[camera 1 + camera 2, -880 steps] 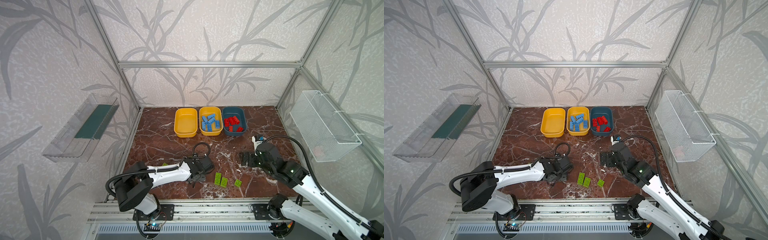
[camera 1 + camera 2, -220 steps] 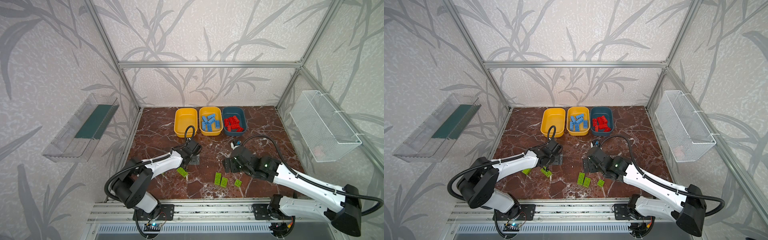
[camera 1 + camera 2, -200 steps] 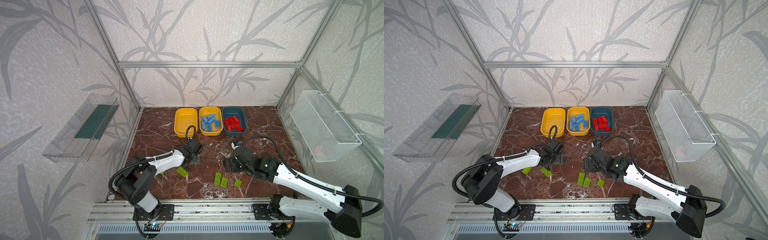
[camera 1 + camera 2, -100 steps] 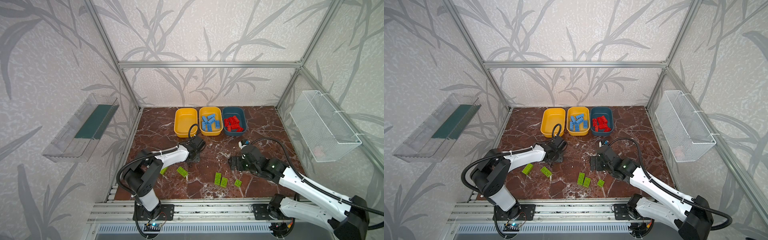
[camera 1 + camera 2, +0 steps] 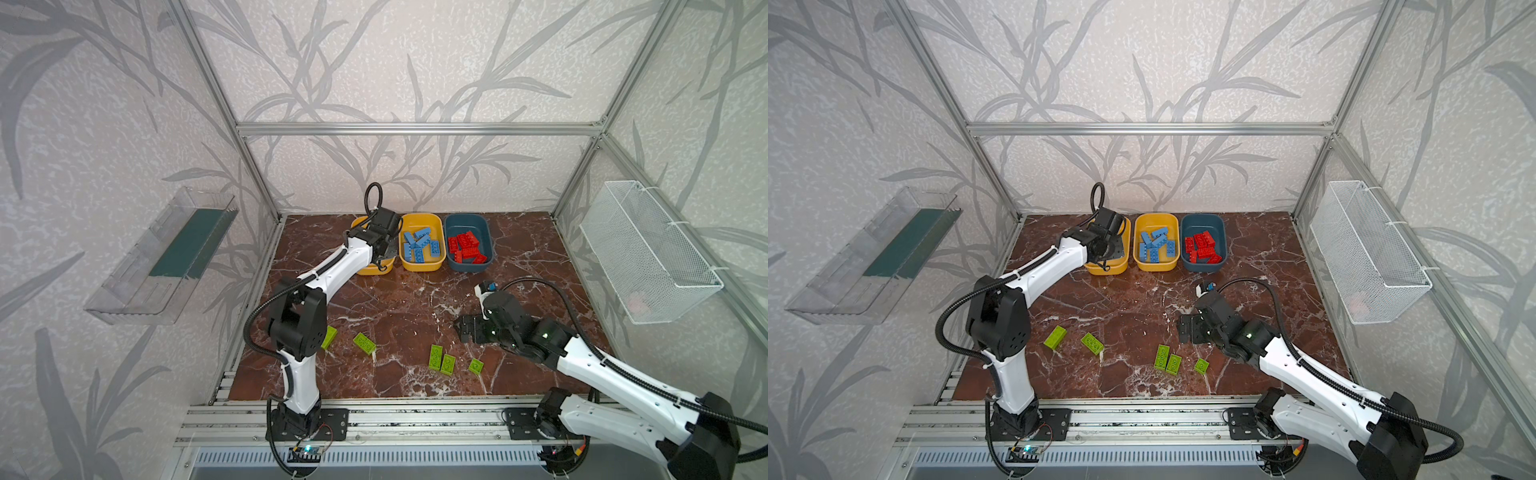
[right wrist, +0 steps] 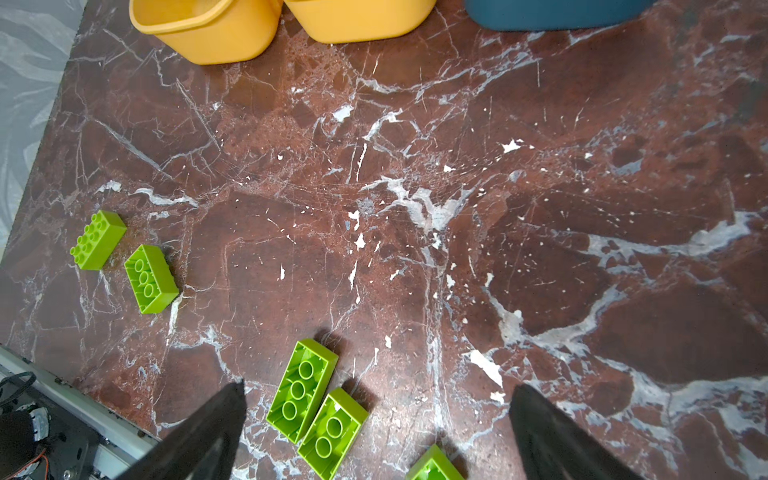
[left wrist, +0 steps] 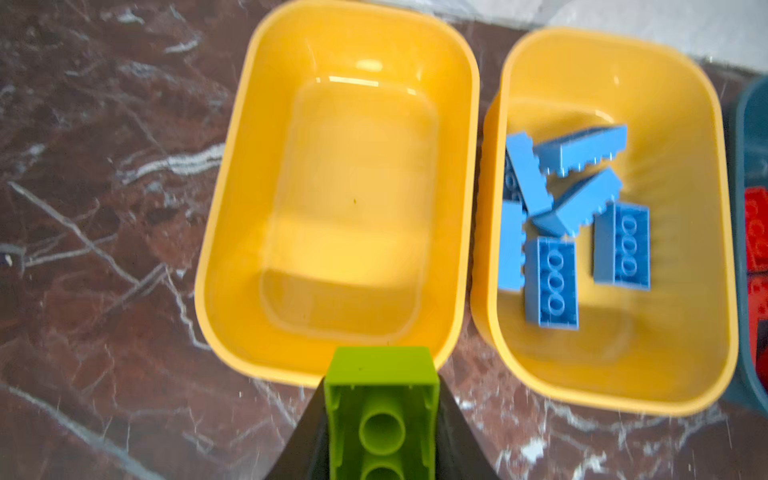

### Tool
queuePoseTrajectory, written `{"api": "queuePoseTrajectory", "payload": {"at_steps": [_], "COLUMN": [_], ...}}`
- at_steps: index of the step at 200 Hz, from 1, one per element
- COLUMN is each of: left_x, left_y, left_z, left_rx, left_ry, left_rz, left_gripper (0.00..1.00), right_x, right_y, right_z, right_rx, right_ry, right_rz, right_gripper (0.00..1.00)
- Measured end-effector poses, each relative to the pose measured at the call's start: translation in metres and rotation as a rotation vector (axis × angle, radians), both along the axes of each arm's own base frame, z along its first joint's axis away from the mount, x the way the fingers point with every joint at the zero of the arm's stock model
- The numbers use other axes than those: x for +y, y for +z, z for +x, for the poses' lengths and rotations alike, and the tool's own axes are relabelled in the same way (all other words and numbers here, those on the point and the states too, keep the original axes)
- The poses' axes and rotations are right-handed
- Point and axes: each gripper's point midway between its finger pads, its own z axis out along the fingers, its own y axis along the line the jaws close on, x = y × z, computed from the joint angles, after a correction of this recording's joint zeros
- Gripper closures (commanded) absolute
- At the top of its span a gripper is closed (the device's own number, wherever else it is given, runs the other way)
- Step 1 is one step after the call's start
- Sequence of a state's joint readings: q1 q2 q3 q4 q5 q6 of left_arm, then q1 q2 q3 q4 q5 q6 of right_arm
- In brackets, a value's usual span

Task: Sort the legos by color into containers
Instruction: 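Carry the green brick into the large yellow tub with the left gripper, then return the left gripper and grasp another lime-green brick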

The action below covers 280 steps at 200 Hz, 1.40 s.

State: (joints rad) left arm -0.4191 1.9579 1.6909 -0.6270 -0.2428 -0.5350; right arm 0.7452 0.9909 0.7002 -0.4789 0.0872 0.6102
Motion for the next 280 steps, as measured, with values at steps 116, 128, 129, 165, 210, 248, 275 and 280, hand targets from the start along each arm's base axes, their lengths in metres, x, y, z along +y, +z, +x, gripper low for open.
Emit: {"api": "queuePoseTrajectory", "payload": {"at_steps": [116, 128, 129, 165, 210, 248, 275, 280], "left_x": [0.021, 0.021, 0.021, 0.033, 0.056, 0.056, 0.052, 0.053], "left_y": [-0.040, -0.040, -0.040, -0.033, -0.004, -0.027, -0.052, -0.055], "left_z": [0.095, 0.086, 0.085, 0.013, -0.089, -0.169, -0.215, -0.222], "left_rx": [0.104, 0.118, 0.120, 0.172, 0.097, 0.121, 0.156, 0.160], "left_ry": [0.048, 0.047, 0.047, 0.063, 0.109, 0.112, 0.098, 0.101], "left_rz": [-0.039, -0.045, -0.046, -0.063, -0.139, -0.165, -0.176, -0.181], "left_gripper": [0.24, 0.26, 0.26, 0.29, 0.31, 0.32, 0.31, 0.32], "right_x": [-0.019, -0.017, -0.017, -0.012, -0.006, 0.005, 0.013, 0.014], "right_y": [0.003, 0.003, 0.002, 0.003, 0.006, 0.015, 0.020, 0.020], "right_z": [0.017, 0.018, 0.018, 0.018, 0.017, 0.013, 0.008, 0.007], "right_rx": [0.002, 0.004, 0.004, 0.009, 0.010, -0.008, -0.022, -0.024], "right_ry": [-0.041, -0.034, -0.034, -0.018, 0.003, 0.040, 0.068, 0.072], "right_rz": [0.018, 0.020, 0.020, 0.038, 0.046, 0.055, 0.047, 0.044], "right_gripper": [0.01, 0.01, 0.01, 0.01, 0.01, 0.01, 0.01, 0.01]}}
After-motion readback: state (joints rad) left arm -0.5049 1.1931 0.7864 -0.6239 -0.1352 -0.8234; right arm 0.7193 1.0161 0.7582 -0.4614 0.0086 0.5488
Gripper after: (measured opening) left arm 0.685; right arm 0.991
